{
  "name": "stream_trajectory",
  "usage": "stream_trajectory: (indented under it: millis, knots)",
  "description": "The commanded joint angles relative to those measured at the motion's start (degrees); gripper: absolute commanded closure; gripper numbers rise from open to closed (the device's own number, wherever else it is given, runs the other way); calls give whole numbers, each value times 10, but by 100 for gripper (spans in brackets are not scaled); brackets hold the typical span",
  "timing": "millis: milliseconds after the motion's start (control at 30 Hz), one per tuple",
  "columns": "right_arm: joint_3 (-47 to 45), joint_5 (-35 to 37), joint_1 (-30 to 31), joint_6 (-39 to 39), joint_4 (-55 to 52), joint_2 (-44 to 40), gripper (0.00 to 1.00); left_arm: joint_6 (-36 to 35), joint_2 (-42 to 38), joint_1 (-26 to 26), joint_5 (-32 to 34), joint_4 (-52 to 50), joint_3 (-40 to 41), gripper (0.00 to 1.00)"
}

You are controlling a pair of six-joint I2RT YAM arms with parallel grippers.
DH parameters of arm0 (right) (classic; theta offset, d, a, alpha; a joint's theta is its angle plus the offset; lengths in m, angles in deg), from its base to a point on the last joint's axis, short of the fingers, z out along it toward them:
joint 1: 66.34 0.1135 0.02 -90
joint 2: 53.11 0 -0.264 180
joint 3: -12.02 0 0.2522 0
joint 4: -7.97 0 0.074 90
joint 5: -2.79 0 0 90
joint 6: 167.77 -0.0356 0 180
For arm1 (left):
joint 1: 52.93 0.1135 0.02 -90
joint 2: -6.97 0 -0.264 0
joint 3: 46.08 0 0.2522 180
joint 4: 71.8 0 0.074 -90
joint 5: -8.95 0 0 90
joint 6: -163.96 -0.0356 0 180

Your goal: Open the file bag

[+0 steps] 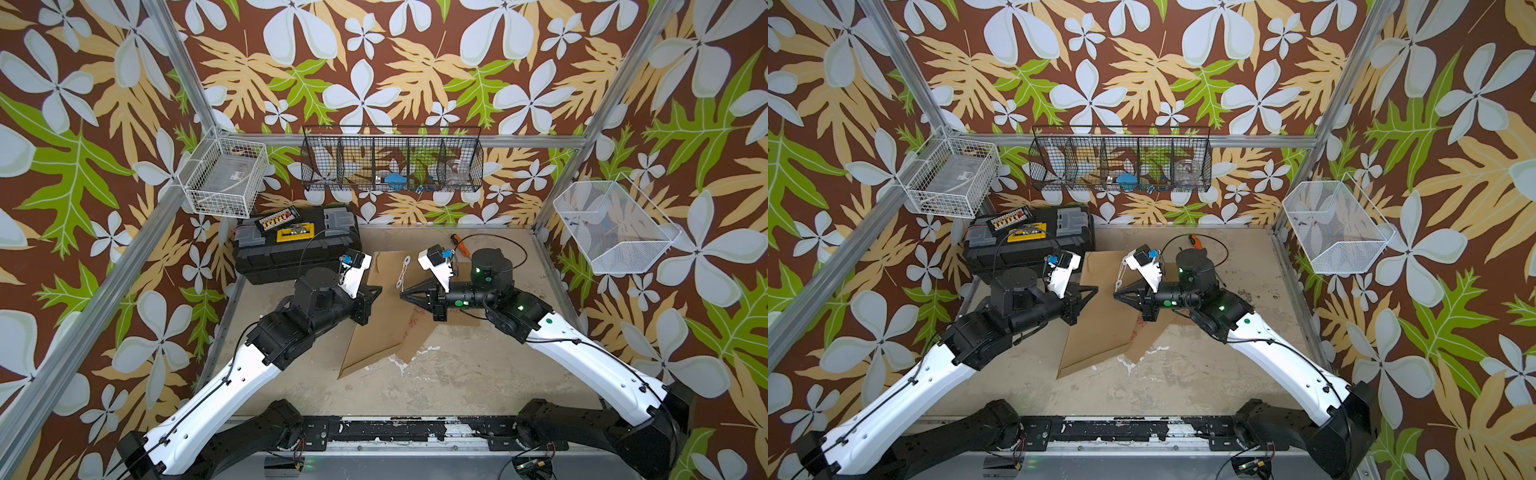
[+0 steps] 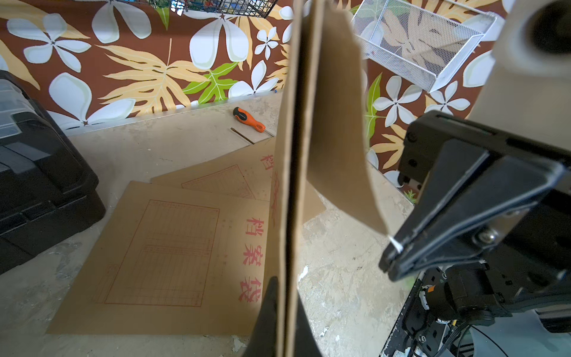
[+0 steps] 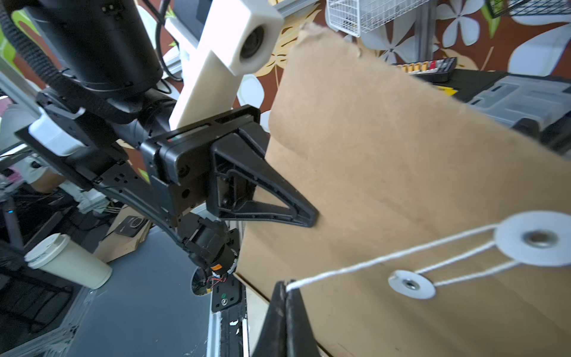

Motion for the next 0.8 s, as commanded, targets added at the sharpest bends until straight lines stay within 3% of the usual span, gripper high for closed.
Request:
stream_trajectory:
  millis: [0,67,333,633,767]
  knots:
    - [15,86,0,28,-36,-8,100,-32,0,0,11,-16,-15,100]
    - [24,127,0,42,-52,-13,100,-49,4,0,17,-36,-27,100]
    - [77,176,0,91,-84,-24,100,-84,29,-9,28,-95,-93,100]
    - [96,215,-1,115,-94,-46,100,-109,80,-79,194,-146,-175,100]
    - [88,231,-1,116,-95,-52,100,-120,99,-102,237,-152,-189,100]
